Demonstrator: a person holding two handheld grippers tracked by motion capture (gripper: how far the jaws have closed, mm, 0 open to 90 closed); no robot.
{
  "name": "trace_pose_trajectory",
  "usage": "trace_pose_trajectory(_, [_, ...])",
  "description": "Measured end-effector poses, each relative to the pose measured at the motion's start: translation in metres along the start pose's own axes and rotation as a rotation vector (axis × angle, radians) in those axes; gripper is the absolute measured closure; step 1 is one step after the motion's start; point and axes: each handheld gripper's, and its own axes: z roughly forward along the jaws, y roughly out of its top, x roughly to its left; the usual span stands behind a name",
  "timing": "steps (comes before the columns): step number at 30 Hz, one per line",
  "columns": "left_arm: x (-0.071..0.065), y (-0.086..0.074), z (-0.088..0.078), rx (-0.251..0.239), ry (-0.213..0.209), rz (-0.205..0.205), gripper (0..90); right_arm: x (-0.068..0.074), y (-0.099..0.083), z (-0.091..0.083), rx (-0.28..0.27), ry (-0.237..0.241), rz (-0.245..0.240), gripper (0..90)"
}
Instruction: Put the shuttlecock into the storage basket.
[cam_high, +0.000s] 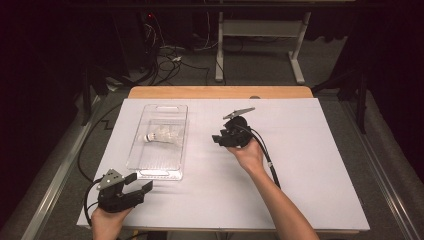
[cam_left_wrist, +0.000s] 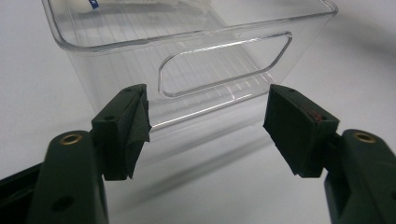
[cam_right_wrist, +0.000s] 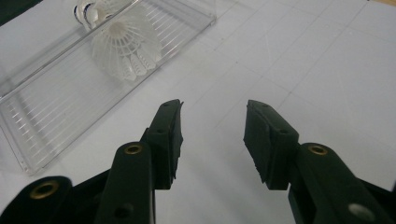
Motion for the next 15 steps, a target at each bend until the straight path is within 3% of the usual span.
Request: trace_pose_trajectory(15, [0.0,0.0,0.0,0.0,0.001,-0.001,32.0,-0.009,-0.014,-0.008,-0.002,-0.011,0.019,55.4])
